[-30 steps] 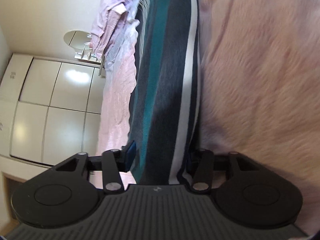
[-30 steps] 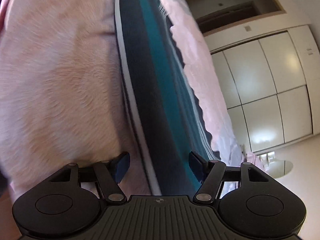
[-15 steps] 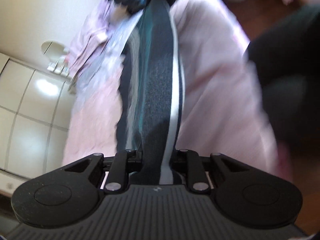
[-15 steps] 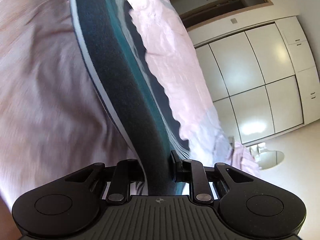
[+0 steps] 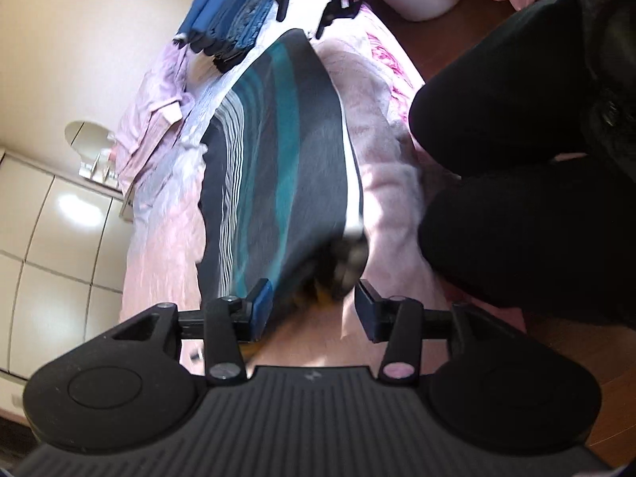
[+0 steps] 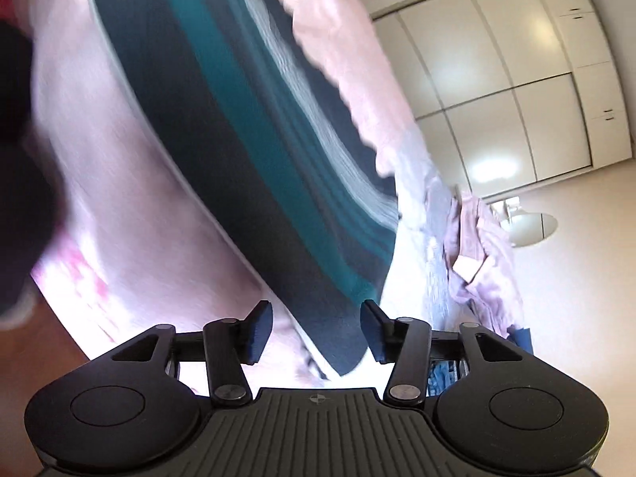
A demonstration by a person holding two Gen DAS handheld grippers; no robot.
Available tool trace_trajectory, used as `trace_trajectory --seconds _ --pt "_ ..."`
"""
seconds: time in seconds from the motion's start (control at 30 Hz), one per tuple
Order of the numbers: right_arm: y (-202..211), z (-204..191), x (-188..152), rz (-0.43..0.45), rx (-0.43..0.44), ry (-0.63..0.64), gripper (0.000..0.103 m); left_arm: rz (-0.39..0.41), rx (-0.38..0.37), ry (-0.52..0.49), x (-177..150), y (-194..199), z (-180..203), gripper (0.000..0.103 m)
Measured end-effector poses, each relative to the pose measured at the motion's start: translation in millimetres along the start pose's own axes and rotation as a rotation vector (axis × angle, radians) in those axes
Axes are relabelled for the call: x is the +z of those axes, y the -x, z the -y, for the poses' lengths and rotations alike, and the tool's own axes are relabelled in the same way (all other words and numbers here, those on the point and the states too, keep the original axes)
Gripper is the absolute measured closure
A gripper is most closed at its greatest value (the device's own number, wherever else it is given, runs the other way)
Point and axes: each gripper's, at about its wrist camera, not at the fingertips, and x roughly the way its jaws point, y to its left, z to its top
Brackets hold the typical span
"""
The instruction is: Fold clothes
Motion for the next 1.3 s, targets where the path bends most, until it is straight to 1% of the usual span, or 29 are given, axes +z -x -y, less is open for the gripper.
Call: trace_trajectory --seconds 0.03,0.07,0.13,0.2,0.27,0.33,0.37,0.43,0.5,0.57,0.6,0.63,0.67,0.7,0.73,0.8,0.87,1.03,1.07,1.1,1.13,1.17,1.2,1.23,1.27,1.3 --pt "13.6 -7.1 7.7 0.038 0.002 -0.008 0.050 -0.002 -0.002 0.022 -7.5 6.6 1.5 0.061" --pt "30.3 -15.7 15.3 0.083 0.008 -0.017 0.043 -0.012 -0.005 0.047 -14.6 8.3 0.5 0.061" --pt "63.8 -33.1 30.9 0.176 0.027 -0.029 0.035 -0.034 0.007 0.071 -25.8 13.3 -1.1 0.061" --pt "89.1 -53.6 51.5 0.269 0.079 -0.007 0.035 -0.046 0.024 0.095 -35.5 12.1 -6.3 0.061" --pt "101.6 -74.2 75.0 0.337 0.123 0.026 0.035 -0.052 0.038 0.125 -43.5 9.7 -12.9 0.060" --pt "102.8 -92.9 97.9 0.376 0.155 0.065 0.035 -0.052 0.051 0.150 -50.4 8.8 -19.4 0.060" --pt "100.3 -102.3 108.1 0.386 0.161 0.099 0.035 -0.050 0.059 0.156 -52.1 7.1 -22.0 0.059" --pt "95.5 -121.5 124.4 0.399 0.157 0.168 0.035 -0.044 0.076 0.161 -55.8 4.0 -25.5 0.052" --pt "82.6 -134.9 137.2 0.406 0.131 0.224 0.035 -0.038 0.100 0.158 -59.1 0.3 -27.6 0.037" --pt "73.2 -136.7 150.9 0.416 0.127 0.237 0.035 -0.033 0.112 0.148 -62.6 -6.2 -32.5 0.033" --pt "69.0 -134.4 157.1 0.426 0.134 0.228 0.035 -0.031 0.118 0.143 -64.4 -9.5 -34.9 0.033" --pt "67.3 -126.4 161.4 0.440 0.156 0.194 0.035 -0.029 0.124 0.138 -66.1 -12.8 -37.4 0.033" --pt "67.2 -113.0 164.1 0.457 0.189 0.140 0.051 -0.026 0.130 0.133 -67.9 -16.1 -39.8 0.031" --pt "67.0 -99.6 166.9 0.473 0.221 0.085 0.070 -0.024 0.136 0.127 -69.7 -19.4 -42.3 0.029" --pt "67.7 -87.2 169.3 0.485 0.242 0.037 0.084 -0.022 0.142 0.122 -71.4 -22.7 -44.8 0.028" --pt "71.1 -67.0 171.7 0.493 0.248 -0.028 0.085 -0.008 0.153 0.100 -71.6 -36.1 -51.7 0.023" --pt "73.1 -51.1 173.2 0.495 0.248 -0.069 0.086 0.001 0.158 0.053 -71.6 -53.2 -56.3 0.022" --pt "75.7 -33.7 170.7 0.490 0.251 -0.122 0.086 0.043 0.164 -0.089 -62.9 -92.9 -65.0 0.020" --pt "77.8 -33.0 168.5 0.488 0.253 -0.131 0.086 0.054 0.164 -0.111 -61.1 -98.6 -67.2 0.021" --pt "80.8 -33.1 167.4 0.487 0.256 -0.136 0.086 0.065 0.164 -0.133 -59.3 -104.4 -69.5 0.025" --pt "80.9 -35.2 167.3 0.486 0.263 -0.137 0.086 0.064 0.153 -0.154 -59.1 -107.0 -70.8 0.031" --pt "82.1 -36.5 167.2 0.485 0.268 -0.137 0.086 0.063 0.141 -0.176 -59.0 -109.4 -72.0 0.060" --pt "84.1 -36.1 167.3 0.483 0.274 -0.138 0.086 0.061 0.130 -0.197 -58.9 -111.8 -73.3 0.080" --pt "83.6 -35.6 168.3 0.480 0.282 -0.139 0.086 0.060 0.119 -0.218 -58.7 -114.3 -74.5 0.081" --pt "83.8 -34.8 169.3 0.477 0.288 -0.140 0.086 0.058 0.107 -0.240 -58.6 -116.7 -75.7 0.084" --pt "85.5 -33.3 170.4 0.475 0.292 -0.142 0.086 0.058 0.106 -0.225 -60.4 -111.8 -78.1 0.086"
